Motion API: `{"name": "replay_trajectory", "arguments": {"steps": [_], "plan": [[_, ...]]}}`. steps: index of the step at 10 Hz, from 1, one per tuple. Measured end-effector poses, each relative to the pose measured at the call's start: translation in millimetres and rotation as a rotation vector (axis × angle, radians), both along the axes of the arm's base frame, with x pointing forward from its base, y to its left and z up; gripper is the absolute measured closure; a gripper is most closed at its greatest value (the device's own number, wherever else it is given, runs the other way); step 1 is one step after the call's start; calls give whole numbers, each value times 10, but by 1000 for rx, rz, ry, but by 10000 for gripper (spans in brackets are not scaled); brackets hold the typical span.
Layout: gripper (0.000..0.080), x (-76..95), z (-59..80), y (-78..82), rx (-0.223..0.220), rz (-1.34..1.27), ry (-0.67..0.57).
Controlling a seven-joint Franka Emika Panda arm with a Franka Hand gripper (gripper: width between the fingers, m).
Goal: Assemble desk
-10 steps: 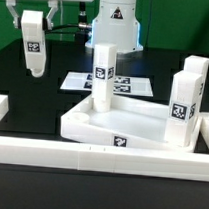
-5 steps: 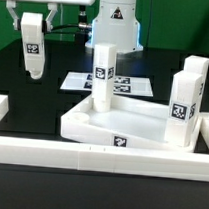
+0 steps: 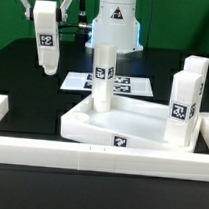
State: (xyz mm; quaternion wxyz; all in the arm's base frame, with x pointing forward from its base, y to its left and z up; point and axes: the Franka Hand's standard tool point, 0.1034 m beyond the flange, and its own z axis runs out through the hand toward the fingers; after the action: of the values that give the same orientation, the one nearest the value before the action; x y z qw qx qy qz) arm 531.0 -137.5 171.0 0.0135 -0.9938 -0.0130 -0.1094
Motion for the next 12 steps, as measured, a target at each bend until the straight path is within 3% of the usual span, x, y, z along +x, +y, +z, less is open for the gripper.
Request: {"name": "replay_trajectory", "arguments": {"steps": [1, 3, 6, 7, 12], "plan": [[509, -6, -6, 6, 1, 1, 3], [509, 52, 16, -15, -25, -25, -111], [509, 280, 9, 390, 72, -104, -97], [509, 338, 5, 421, 74, -118, -98], [509, 311, -14, 396, 74, -121, -94]]}}
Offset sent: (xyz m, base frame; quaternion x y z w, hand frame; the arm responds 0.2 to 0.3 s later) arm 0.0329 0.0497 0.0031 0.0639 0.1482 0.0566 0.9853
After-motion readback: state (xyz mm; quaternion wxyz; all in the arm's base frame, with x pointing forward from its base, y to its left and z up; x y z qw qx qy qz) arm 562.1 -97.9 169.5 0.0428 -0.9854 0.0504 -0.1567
